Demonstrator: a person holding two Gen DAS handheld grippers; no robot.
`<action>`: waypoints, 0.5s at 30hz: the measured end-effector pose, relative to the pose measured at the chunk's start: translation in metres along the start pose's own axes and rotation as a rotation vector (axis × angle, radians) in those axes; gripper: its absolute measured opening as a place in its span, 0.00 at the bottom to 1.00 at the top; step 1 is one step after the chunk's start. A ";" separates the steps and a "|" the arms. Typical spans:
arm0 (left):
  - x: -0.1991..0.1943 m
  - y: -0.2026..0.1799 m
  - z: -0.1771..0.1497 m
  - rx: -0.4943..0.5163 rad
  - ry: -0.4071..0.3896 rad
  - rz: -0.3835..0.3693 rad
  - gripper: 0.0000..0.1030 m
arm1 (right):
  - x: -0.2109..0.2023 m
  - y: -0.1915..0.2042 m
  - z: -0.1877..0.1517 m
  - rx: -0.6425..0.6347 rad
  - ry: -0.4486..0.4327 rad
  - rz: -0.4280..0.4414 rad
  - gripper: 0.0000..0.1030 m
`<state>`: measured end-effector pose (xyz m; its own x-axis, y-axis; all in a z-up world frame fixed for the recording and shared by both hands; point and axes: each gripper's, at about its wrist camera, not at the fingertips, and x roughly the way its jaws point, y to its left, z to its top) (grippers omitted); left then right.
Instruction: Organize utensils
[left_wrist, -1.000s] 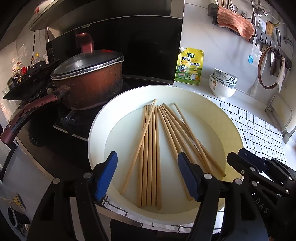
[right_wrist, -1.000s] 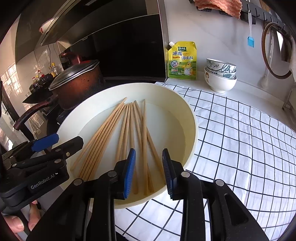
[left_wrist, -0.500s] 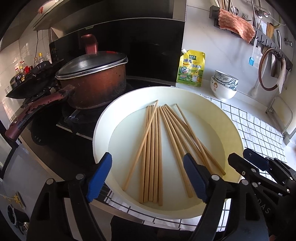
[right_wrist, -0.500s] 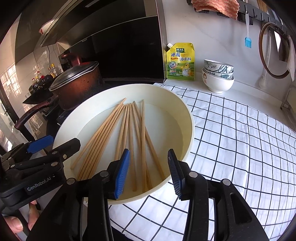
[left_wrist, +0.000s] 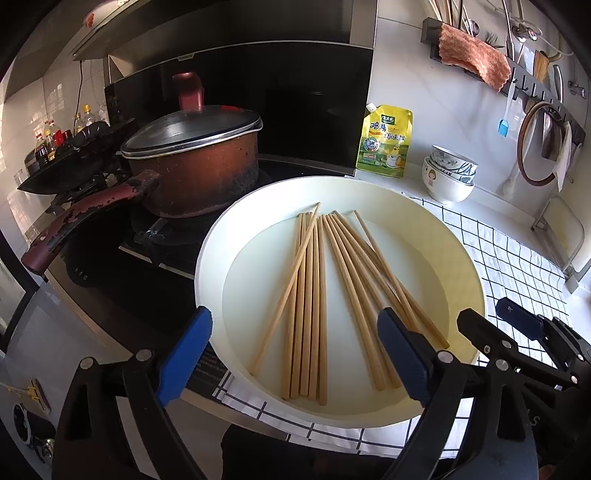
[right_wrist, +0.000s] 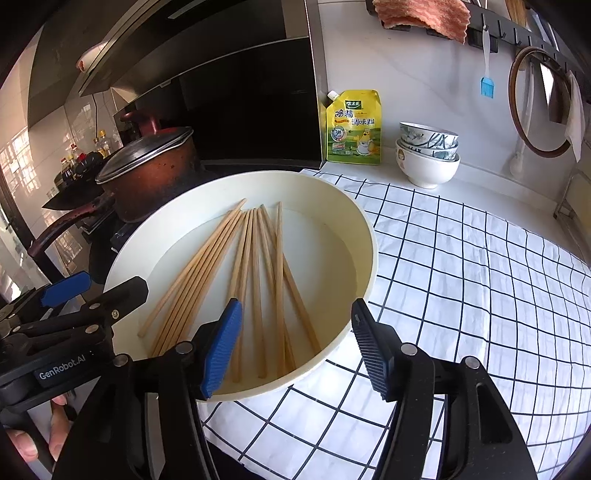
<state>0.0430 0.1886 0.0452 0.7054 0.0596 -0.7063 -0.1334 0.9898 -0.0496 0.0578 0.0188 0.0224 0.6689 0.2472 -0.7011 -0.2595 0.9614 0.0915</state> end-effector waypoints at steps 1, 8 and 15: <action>0.000 0.000 0.000 -0.001 -0.001 0.001 0.89 | 0.000 -0.001 0.000 0.002 0.000 -0.001 0.57; -0.003 0.003 0.001 -0.004 -0.005 0.015 0.93 | 0.000 -0.001 -0.001 0.003 0.006 -0.001 0.59; -0.003 0.003 0.000 -0.007 0.001 0.026 0.93 | 0.002 0.001 -0.002 -0.001 0.014 0.003 0.59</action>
<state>0.0405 0.1914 0.0478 0.7007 0.0851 -0.7084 -0.1565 0.9870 -0.0362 0.0576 0.0200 0.0203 0.6587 0.2481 -0.7104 -0.2616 0.9607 0.0929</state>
